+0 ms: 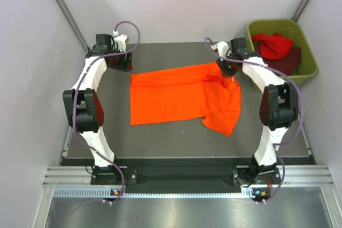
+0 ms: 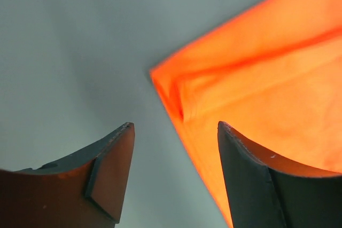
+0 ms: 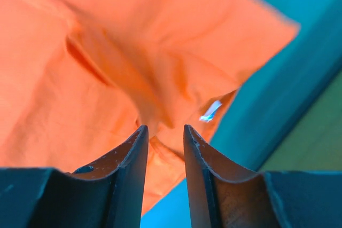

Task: Fold and stack the t-shirts
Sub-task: Fold the tshirt

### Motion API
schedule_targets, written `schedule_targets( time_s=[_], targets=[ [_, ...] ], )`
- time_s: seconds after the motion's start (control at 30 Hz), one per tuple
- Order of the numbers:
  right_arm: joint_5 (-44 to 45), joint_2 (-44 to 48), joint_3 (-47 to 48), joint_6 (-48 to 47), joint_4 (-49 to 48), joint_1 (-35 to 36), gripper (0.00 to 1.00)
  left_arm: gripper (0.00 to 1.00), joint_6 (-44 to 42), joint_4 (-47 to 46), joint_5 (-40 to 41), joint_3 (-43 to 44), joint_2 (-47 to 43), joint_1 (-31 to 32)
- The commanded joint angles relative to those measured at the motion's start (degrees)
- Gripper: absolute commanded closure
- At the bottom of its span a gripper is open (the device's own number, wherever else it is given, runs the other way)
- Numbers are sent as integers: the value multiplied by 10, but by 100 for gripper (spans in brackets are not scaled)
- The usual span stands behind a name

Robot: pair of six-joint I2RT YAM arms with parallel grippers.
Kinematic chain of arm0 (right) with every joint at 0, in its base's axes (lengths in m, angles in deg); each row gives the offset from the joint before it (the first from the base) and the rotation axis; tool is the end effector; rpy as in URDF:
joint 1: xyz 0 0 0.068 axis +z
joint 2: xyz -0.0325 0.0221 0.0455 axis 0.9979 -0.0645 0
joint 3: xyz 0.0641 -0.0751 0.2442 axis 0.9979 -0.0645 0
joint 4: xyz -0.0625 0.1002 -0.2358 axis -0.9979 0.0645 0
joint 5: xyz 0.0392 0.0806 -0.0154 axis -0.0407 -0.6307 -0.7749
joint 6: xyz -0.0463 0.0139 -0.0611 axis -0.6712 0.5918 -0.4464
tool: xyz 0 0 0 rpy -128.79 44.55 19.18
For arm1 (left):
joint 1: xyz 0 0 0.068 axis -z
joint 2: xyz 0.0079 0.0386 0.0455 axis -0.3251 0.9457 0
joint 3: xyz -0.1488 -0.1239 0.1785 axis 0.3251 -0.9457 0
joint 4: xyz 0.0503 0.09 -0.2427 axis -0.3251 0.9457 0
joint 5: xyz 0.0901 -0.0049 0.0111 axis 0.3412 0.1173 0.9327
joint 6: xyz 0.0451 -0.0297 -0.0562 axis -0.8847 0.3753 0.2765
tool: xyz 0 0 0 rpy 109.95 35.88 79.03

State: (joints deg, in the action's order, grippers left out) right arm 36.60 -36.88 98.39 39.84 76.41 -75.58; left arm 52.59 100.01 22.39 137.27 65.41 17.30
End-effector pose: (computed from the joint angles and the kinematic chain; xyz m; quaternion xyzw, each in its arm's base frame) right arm 0.4354 0.0923 0.2099 -0.3401 0.8860 0.0218 0.3145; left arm 0.4516 -0.0069 0.2456 0.1506 0.9158 -0.0958 0.3598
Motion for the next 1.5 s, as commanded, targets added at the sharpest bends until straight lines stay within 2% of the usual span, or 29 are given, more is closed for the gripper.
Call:
schedule_targets(
  time_s=[0.0, 0.17, 0.23, 0.27, 0.57, 0.83, 0.93, 0.97, 1.07, 1.2, 1.47],
  targets=[
    [-16, -10, 77, 11, -21, 4, 67, 33, 23, -38, -46, 66, 36, 12],
    [-30, -109, 194, 55, 11, 5, 67, 42, 69, 42, -104, 210, 181, 15],
    [-31, -141, 224, 68, 9, 8, 68, 42, 81, 37, -112, 242, 200, 15],
    [-30, -146, 226, 68, 3, 10, 68, 43, 80, 34, -112, 249, 209, 34],
    [-48, -148, 206, 56, 30, 24, 69, 47, 86, 34, -139, 226, 204, 53],
    [-88, -81, 139, 52, 132, 35, 69, 47, 86, 32, -135, 213, 187, 53],
    [-102, -65, 110, 49, 143, 43, 69, 40, 99, 26, -141, 219, 190, 53],
    [-103, -59, 95, 49, 141, 47, 69, 35, 103, 21, -143, 226, 196, 53],
    [-102, -57, 88, 54, 134, 58, 69, 32, 125, 10, -151, 241, 212, 53],
    [-93, -65, 105, 59, 127, 69, 69, 34, 126, 14, -141, 253, 237, 55],
    [-86, -102, 127, 55, 124, 69, 69, 42, 64, 63, -70, 253, 245, 42]
  ],
)
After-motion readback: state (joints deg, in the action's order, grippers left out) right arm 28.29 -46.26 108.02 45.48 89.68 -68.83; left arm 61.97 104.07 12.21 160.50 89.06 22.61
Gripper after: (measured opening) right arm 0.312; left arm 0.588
